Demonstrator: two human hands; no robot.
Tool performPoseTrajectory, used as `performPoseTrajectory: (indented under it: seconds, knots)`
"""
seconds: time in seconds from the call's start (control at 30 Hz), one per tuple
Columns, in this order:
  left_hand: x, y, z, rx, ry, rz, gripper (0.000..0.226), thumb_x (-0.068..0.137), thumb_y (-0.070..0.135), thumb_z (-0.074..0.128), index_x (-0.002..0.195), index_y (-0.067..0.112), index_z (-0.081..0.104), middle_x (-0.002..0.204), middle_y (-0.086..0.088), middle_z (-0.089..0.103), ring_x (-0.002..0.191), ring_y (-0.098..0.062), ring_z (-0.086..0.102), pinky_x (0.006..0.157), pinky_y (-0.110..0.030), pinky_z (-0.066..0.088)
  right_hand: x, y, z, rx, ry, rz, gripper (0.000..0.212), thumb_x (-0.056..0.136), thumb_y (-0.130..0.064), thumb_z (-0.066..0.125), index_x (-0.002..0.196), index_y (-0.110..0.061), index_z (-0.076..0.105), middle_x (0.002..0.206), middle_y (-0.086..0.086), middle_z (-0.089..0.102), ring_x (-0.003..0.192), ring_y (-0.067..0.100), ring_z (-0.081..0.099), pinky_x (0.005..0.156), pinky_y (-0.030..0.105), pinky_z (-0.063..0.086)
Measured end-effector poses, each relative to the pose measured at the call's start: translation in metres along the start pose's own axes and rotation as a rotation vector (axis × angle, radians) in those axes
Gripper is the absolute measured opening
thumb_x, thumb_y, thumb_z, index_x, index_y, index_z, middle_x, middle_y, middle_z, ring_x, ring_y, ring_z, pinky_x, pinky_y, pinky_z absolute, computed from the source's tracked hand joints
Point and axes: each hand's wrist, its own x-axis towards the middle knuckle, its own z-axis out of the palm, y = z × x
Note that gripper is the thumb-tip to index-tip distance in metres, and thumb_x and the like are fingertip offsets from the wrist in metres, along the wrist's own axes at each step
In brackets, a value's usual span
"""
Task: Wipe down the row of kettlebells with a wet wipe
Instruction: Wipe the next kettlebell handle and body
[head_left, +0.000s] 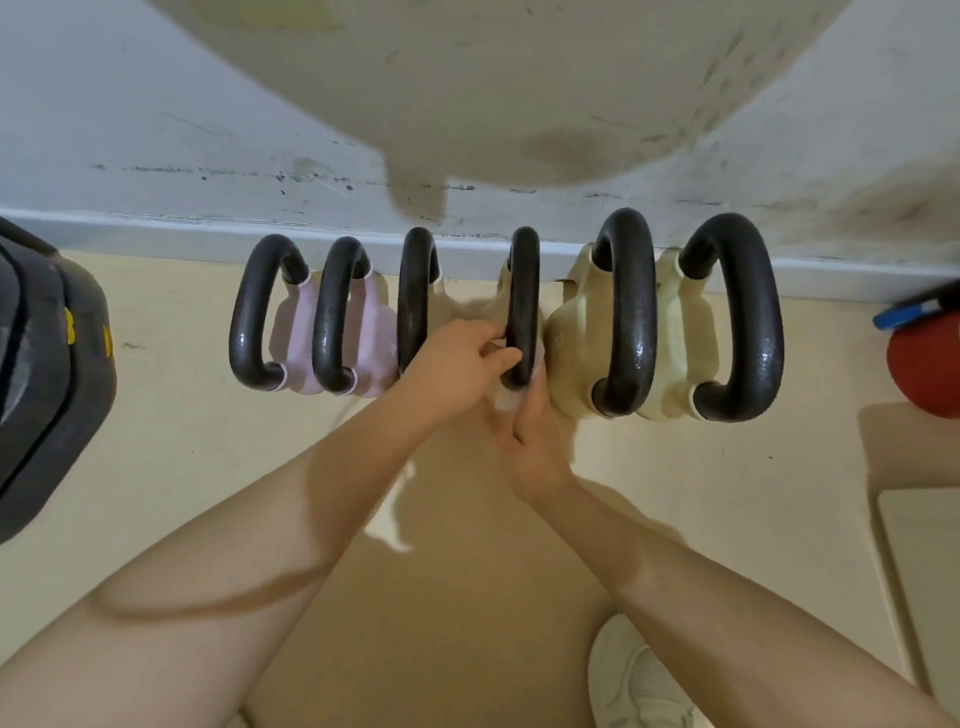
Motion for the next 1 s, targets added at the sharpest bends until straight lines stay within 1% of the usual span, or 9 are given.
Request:
performPoseTrajectory:
  seconds: [0.13,0.23,0.3,0.43,0.53,0.6,0.73,0.87,1.0]
  knots:
    - [0.001,0.005,-0.006,-0.025,-0.056,-0.032,0.02,0.092,0.022,0.052,0.094,0.005,0.063,0.073,-0.01,0.063,0.074,-0.026,0.061,0.078,-0.042,0.053,-0.001,-0.005,0.001,0.092,0.005,-0.035,0.085,0.071,0.015,0.045,0.143,0.009,0.002,0.145,0.014,0.026,0.123,-0.024,0.024,0.099,-0.003,0.02]
    - [0.001,0.011,-0.006,-0.072,-0.083,-0.088,0.025,0.092,0.02,0.053,0.108,0.004,0.062,0.098,-0.018,0.069,0.093,-0.031,0.065,0.088,-0.047,0.051,-0.001,-0.017,0.002,0.211,0.02,0.05,0.086,0.065,0.005,0.043,0.144,-0.001,0.012,0.136,0.008,0.037,0.116,-0.015,0.039,0.089,-0.003,0.032]
    - [0.002,0.012,-0.006,-0.055,-0.081,-0.101,0.024,0.092,0.019,0.052,0.107,0.003,0.062,0.099,-0.018,0.069,0.094,-0.031,0.064,0.089,-0.047,0.05,-0.001,-0.026,0.006,0.314,0.063,0.125,0.088,0.06,0.0,0.042,0.143,-0.015,0.017,0.133,-0.005,0.039,0.114,-0.007,0.042,0.088,0.003,0.038]
    - [0.0,0.01,-0.006,-0.122,-0.085,-0.108,0.023,0.092,0.019,0.053,0.105,0.004,0.063,0.094,-0.017,0.07,0.091,-0.031,0.065,0.088,-0.046,0.051,0.0,-0.019,0.006,0.23,-0.006,0.036,0.09,0.068,0.002,0.038,0.138,-0.032,-0.006,0.135,-0.043,0.009,0.127,-0.023,0.017,0.11,0.014,0.02]
    - [-0.002,0.007,-0.005,-0.187,-0.062,-0.127,0.021,0.091,0.02,0.054,0.102,0.005,0.065,0.093,-0.013,0.07,0.089,-0.026,0.065,0.087,-0.041,0.052,0.009,-0.017,0.008,0.027,0.064,-0.012,0.079,0.076,-0.012,0.033,0.141,-0.033,-0.008,0.152,-0.02,-0.002,0.143,0.0,0.002,0.118,0.03,0.014]
    - [-0.001,0.003,-0.004,-0.286,-0.043,-0.191,0.015,0.091,0.016,0.052,0.086,0.01,0.064,0.082,-0.008,0.066,0.076,-0.019,0.062,0.073,-0.029,0.054,0.019,-0.023,0.008,-0.159,0.067,-0.067,0.07,0.078,-0.016,0.024,0.144,-0.025,0.007,0.154,-0.004,-0.005,0.145,0.015,-0.008,0.12,0.041,0.004]
    - [-0.002,0.004,-0.005,-0.531,-0.036,-0.341,0.03,0.093,0.009,0.048,0.067,0.023,0.049,0.067,0.006,0.052,0.058,-0.004,0.05,0.044,-0.01,0.044,0.033,-0.028,-0.007,-0.372,-0.035,-0.235,0.057,0.087,-0.019,0.024,0.138,0.002,0.036,0.152,0.015,0.025,0.143,0.024,0.002,0.119,0.041,0.006]
    - [-0.001,0.003,-0.001,-0.711,-0.043,-0.461,0.025,0.094,0.009,0.046,0.072,0.018,0.052,0.075,0.001,0.055,0.071,-0.01,0.054,0.062,-0.016,0.045,0.048,-0.029,-0.028,-0.772,-0.232,-0.393,0.046,0.086,-0.016,0.033,0.12,0.001,0.059,0.13,0.018,0.055,0.138,0.036,0.028,0.118,0.041,0.007]
    - [-0.008,0.002,-0.008,-0.967,-0.074,-0.546,0.027,0.097,0.009,0.039,0.12,0.007,0.052,0.111,-0.012,0.065,0.106,-0.021,0.059,0.099,-0.032,0.041,0.093,-0.056,-0.061,-0.865,-0.354,-0.428,0.04,0.085,-0.028,0.031,0.076,-0.008,0.065,0.085,0.005,0.062,0.096,0.023,0.053,0.1,0.037,0.037]
